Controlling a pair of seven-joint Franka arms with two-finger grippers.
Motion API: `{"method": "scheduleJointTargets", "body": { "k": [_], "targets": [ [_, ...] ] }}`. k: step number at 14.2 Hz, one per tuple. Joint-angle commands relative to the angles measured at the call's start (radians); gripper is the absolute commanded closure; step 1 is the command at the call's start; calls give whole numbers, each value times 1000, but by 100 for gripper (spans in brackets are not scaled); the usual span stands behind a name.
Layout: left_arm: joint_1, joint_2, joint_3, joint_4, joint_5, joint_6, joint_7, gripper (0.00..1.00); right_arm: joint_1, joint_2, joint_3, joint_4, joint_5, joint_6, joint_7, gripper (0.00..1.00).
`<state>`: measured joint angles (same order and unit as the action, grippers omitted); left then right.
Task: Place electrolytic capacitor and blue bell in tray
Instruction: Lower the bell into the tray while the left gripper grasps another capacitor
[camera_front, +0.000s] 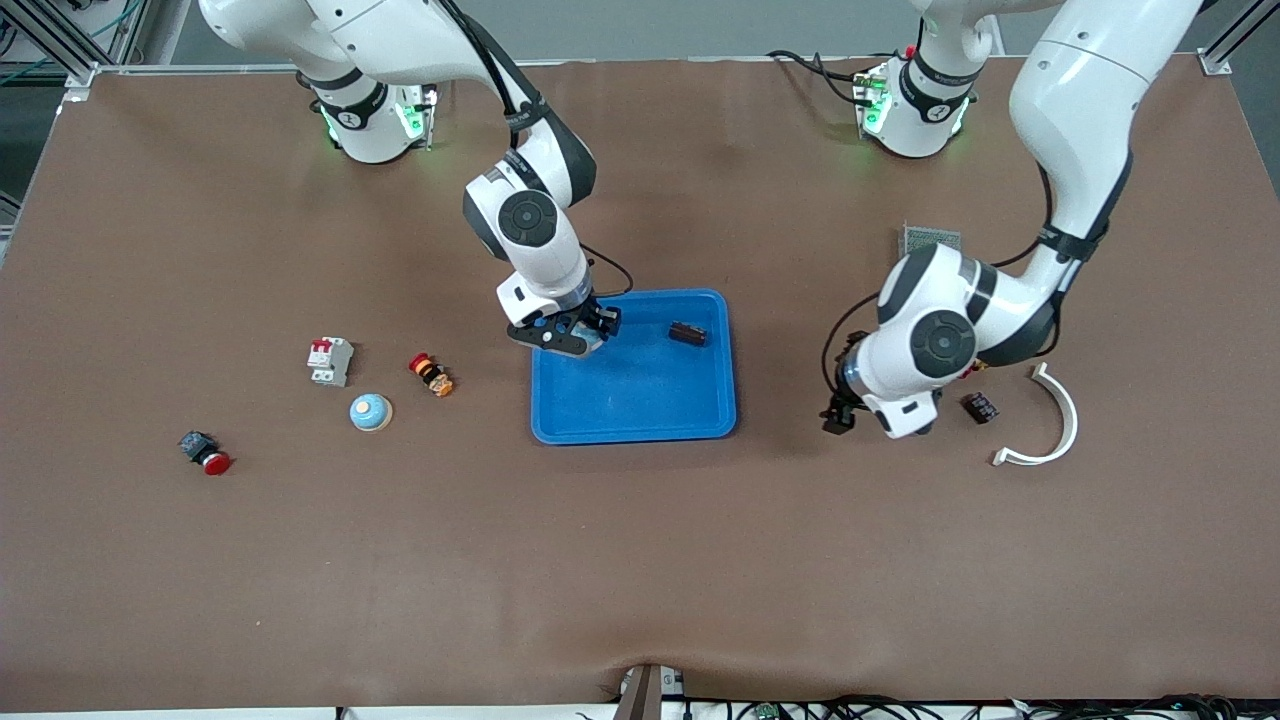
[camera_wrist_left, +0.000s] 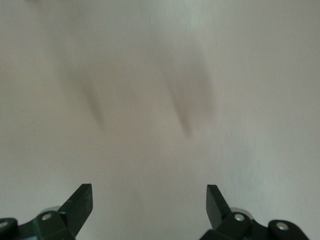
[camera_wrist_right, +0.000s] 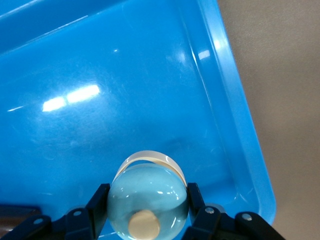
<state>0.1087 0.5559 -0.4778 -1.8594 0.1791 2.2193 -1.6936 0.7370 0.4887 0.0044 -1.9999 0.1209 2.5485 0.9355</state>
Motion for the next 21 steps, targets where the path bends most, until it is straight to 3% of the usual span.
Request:
{"method": "scheduleJointTargets", "body": {
  "k": [1, 9, 10, 13, 21],
  "targets": [
    [80, 2, -7, -20, 45, -24, 83, 0, 27, 17, -14, -13, 5, 39, 11, 60],
    [273, 5, -7, -23, 193, -90, 443, 0, 38, 45, -15, -13, 5, 73, 11, 58],
    [285, 15, -5, -24, 221, -90, 484, 0, 38, 45, -15, -13, 5, 73, 12, 50],
    [333, 19, -7, -30, 246, -90, 569, 0, 38, 47, -15, -13, 5, 73, 12, 0],
    [361, 61, -7, -30, 252, -63, 611, 17, 24, 1, -18, -8, 5, 9, 3, 0]
  ]
}}
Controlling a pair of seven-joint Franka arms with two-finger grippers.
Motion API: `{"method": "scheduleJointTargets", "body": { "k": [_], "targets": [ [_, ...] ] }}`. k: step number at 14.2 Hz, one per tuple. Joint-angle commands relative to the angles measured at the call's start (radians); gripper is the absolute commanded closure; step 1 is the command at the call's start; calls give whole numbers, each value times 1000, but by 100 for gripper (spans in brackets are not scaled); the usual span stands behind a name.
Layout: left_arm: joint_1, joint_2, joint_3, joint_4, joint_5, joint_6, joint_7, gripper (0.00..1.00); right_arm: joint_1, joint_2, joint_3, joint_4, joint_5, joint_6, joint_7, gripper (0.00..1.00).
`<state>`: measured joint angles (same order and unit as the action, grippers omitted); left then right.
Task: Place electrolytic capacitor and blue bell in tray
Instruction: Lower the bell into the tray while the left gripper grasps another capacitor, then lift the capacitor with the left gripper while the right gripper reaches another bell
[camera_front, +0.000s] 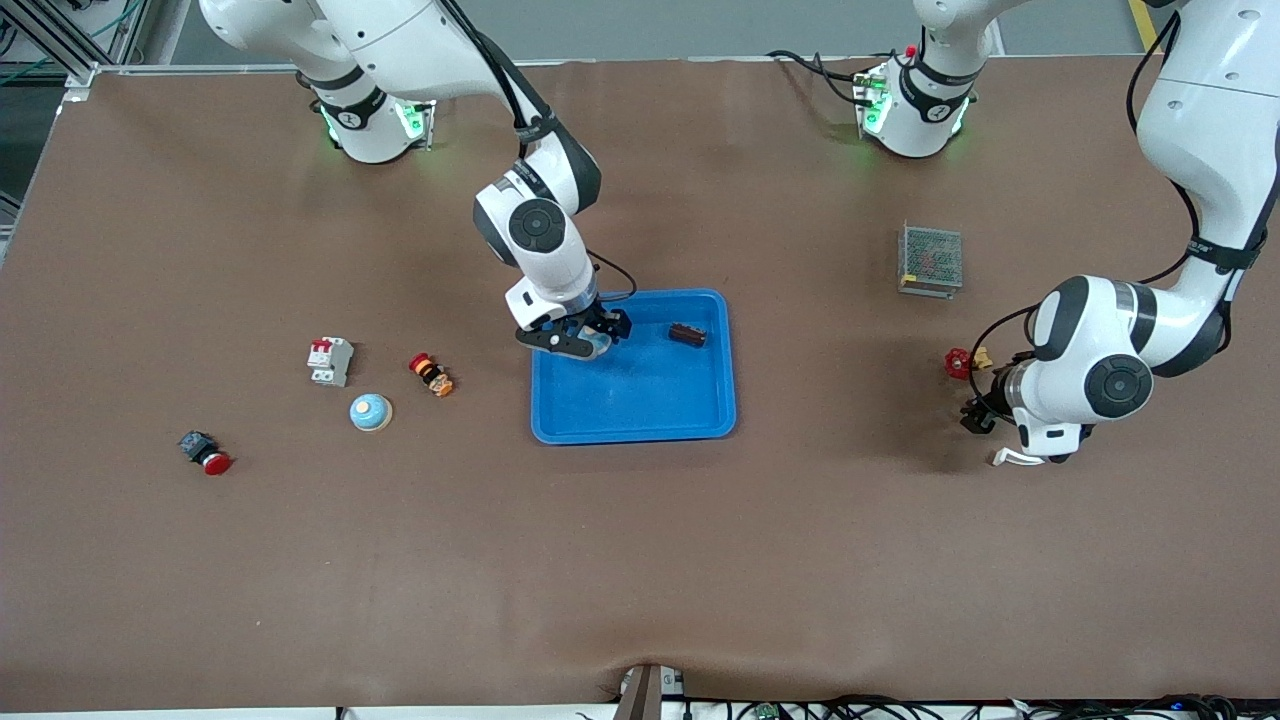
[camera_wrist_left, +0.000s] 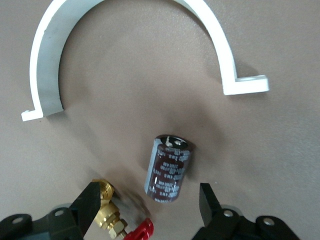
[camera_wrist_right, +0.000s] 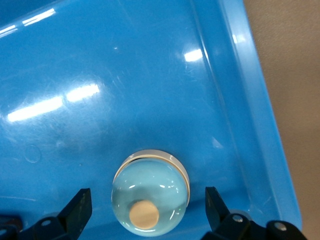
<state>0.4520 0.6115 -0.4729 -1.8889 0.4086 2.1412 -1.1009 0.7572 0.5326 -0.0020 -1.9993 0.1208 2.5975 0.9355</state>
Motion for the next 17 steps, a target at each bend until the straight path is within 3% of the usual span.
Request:
{"method": "scheduleJointTargets", "body": {
  "k": [1, 5, 9, 13, 17],
  "targets": [
    [17, 11, -12, 1, 24, 22, 18, 18, 1, -55, -13, -7, 3, -56, -1, 0],
    [14, 25, -12, 11, 24, 28, 16, 42, -10, -123, -71, -7, 3, -189, -157, 0],
    [10, 33, -12, 16, 24, 32, 18, 60, -10, -189, -165, -12, 3, -295, -376, 0],
    [2, 33, -13, 27, 21, 34, 13, 87, -30, -232, -265, -12, 2, -365, -642, 0],
    [-9, 30, -23, 43, 10, 29, -8, 100, -134, -232, -269, -15, 3, -372, -846, 0]
  ]
}}
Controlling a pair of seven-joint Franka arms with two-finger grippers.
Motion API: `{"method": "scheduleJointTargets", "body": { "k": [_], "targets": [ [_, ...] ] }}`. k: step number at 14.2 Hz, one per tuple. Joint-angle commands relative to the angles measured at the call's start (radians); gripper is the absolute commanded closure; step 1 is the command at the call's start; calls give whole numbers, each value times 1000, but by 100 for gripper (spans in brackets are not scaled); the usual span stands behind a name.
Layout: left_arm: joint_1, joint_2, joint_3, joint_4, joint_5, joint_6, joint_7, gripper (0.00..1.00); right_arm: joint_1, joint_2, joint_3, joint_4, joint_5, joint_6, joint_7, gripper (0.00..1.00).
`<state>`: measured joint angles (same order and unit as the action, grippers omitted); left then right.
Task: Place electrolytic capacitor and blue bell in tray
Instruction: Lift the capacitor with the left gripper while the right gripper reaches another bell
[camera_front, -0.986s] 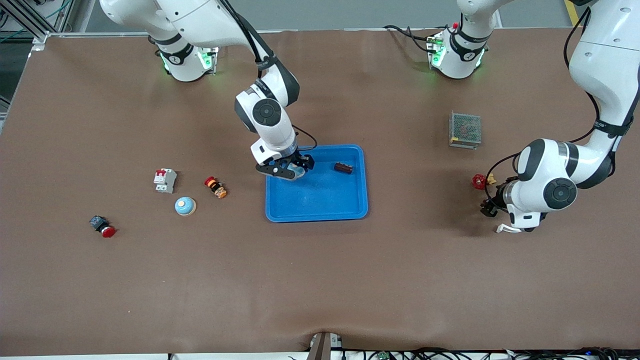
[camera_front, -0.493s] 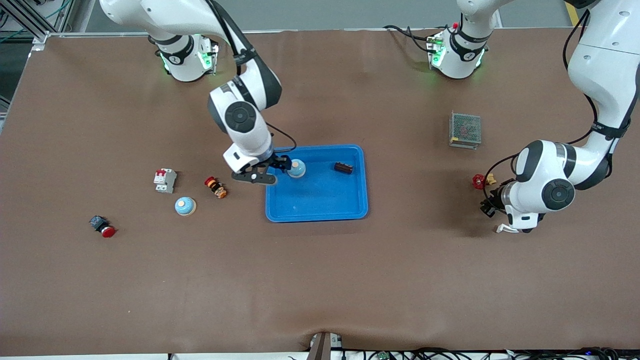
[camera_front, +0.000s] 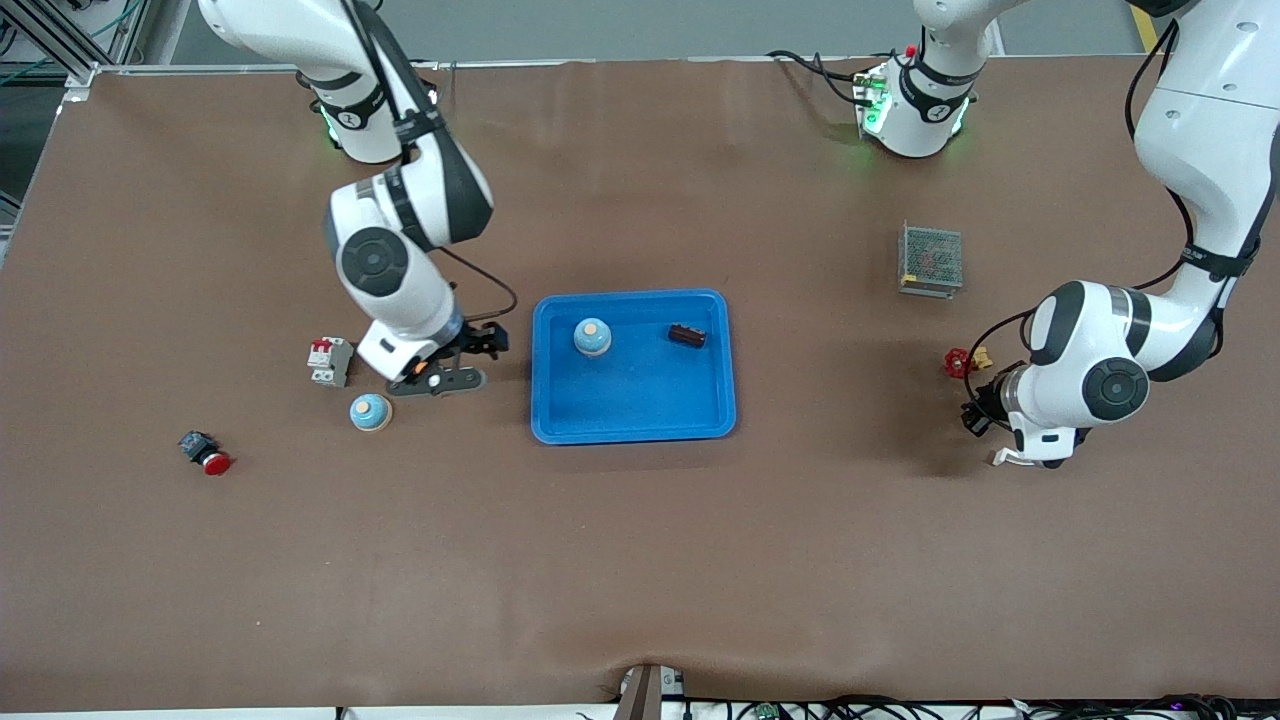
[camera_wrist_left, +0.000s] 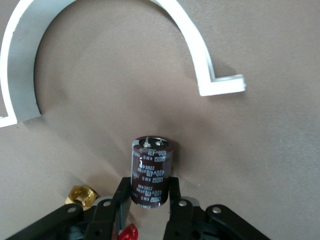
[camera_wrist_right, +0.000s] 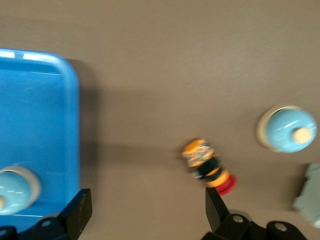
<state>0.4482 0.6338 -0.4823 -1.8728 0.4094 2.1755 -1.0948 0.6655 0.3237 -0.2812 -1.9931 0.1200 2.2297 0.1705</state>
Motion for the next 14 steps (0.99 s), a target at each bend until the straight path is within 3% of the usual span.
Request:
{"method": "scheduleJointTargets", "body": {
  "k": [1, 6, 14],
  "targets": [
    [-20, 4, -12, 38, 3, -11, -17, 100, -69, -23, 10, -21, 4, -2, -124, 0],
    [-68, -2, -13, 53, -13, -13, -106, 100, -187, -9, 11, -19, 7, 14, -342, 0],
    [-226, -9, -36, 152, -142, -117, -299, 100, -262, 64, 13, -23, 15, 114, -538, 0]
  ]
}}
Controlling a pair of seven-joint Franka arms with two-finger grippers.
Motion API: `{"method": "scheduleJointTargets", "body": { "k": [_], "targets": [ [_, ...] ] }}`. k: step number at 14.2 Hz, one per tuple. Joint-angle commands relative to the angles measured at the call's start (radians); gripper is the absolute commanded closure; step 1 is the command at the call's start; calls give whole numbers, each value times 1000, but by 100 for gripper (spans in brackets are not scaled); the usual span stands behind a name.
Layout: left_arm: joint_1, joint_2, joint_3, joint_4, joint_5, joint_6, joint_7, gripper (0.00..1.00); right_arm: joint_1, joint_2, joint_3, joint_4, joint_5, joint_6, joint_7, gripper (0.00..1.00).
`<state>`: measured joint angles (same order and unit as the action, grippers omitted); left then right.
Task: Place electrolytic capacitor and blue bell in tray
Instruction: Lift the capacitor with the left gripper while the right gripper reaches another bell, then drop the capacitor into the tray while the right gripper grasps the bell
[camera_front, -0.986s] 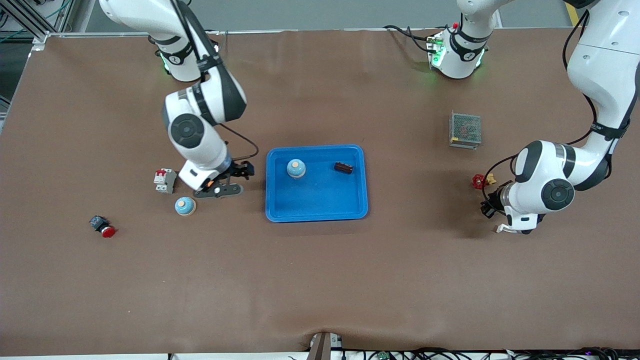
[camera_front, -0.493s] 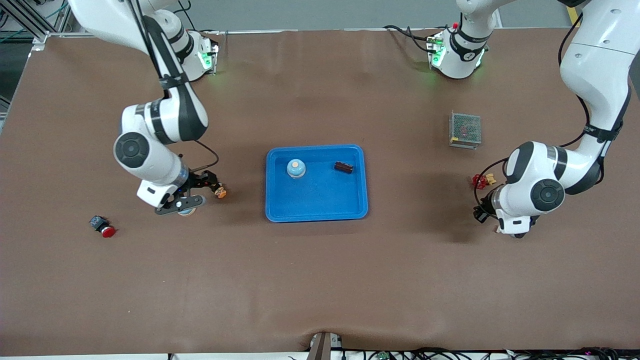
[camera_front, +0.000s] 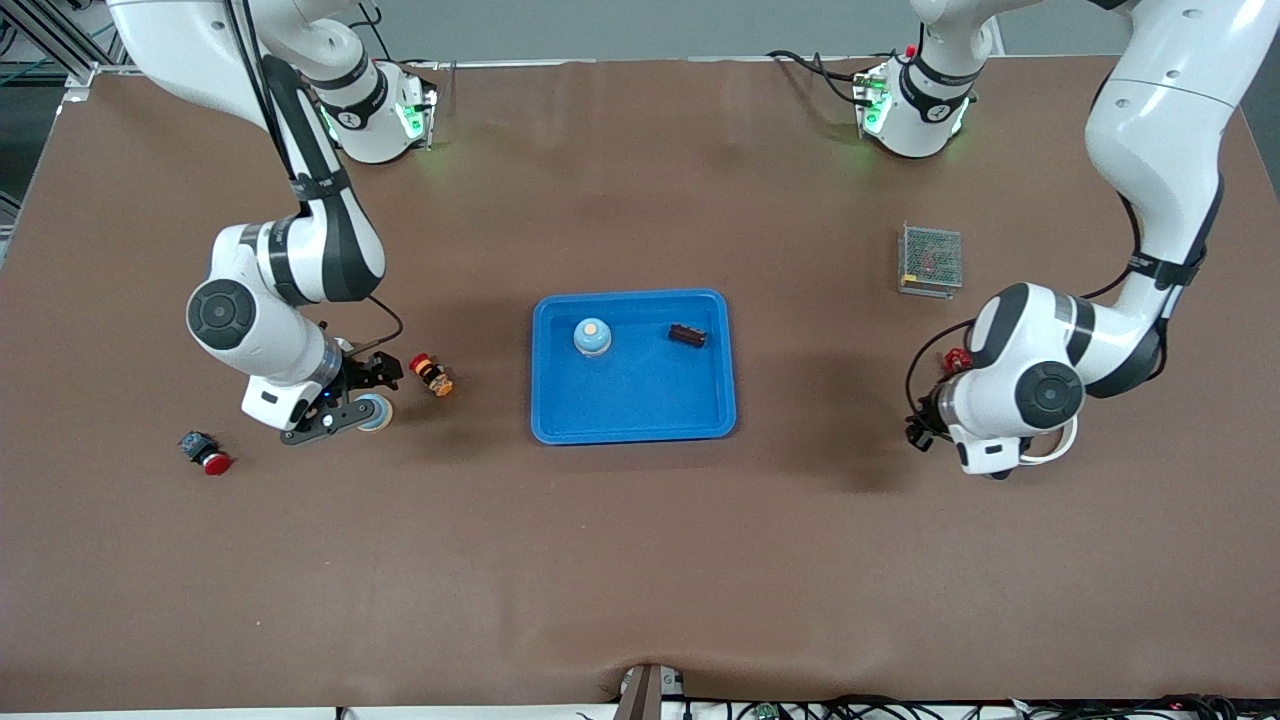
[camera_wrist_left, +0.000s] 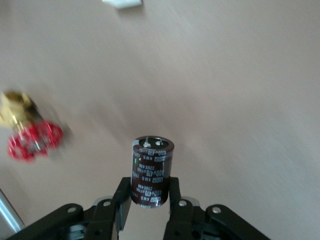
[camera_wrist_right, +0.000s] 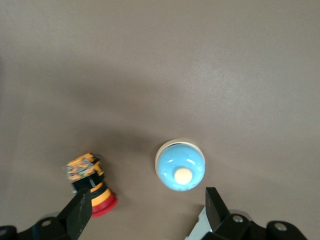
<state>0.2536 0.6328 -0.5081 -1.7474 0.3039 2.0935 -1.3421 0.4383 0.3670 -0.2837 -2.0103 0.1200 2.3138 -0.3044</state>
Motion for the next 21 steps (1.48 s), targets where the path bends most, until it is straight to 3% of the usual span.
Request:
{"method": "scheduleJointTargets", "body": {
  "k": [1, 12, 15, 21],
  "targets": [
    [-40, -8, -18, 31, -49, -35, -80, 100, -42, 32, 17, -5, 17, 42, -94, 0],
    [-293, 11, -26, 137, -167, -21, -394, 100, -52, 112, 21, -53, 23, 197, -128, 0],
    [-365, 56, -24, 190, -167, -15, -485, 100, -53, 131, 21, -57, 23, 240, -147, 0],
    [-433, 111, -18, 204, -166, 95, -626, 100, -58, 152, 37, -90, 24, 308, -148, 0]
  ]
}}
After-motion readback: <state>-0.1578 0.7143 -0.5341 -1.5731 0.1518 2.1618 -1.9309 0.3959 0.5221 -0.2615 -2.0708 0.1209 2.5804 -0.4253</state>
